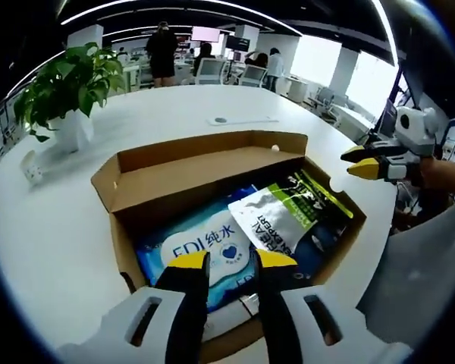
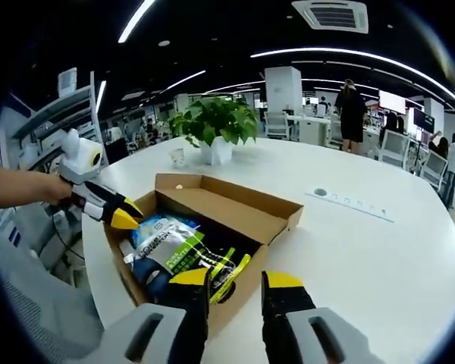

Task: Operate the shoe box by opening the lid, removing the specified soft item, and placing it in the target area until the item is outside and the box remains undamaged.

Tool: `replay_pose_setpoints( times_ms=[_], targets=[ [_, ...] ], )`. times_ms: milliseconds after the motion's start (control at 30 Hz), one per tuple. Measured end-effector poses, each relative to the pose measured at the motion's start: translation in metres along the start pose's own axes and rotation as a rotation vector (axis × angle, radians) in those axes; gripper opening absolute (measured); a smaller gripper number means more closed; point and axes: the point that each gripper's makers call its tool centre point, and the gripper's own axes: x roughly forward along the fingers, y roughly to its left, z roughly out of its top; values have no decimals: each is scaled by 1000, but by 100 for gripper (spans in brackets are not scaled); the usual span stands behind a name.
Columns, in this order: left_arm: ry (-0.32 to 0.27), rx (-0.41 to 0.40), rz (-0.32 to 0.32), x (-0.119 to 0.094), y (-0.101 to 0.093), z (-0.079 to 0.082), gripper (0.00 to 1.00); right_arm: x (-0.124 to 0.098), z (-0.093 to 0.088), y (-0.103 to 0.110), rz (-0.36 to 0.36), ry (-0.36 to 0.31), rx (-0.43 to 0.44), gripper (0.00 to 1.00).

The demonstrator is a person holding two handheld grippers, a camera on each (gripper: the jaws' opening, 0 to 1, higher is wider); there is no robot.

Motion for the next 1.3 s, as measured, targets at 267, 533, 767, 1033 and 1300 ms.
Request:
replay_pose_setpoints(
  times_ms=[267, 533, 767, 1033, 1300],
  targets=[
    [33, -52, -87, 10, -21, -7, 25, -9, -6, 13, 41, 2, -2, 34],
    [72, -128, -164, 21, -40, -15, 24, -17, -16, 26, 65, 13, -63, 40],
    [45, -126, -177, 24, -42, -12, 16, -20, -18, 35, 81, 10, -95, 41],
    [47, -103, -172, 22, -38, -15, 3, -18, -17, 39, 88, 5, -107, 40],
    [27, -131, -135, 17, -25, -8, 0, -12, -15, 44, 96, 3, -101, 40]
  ],
)
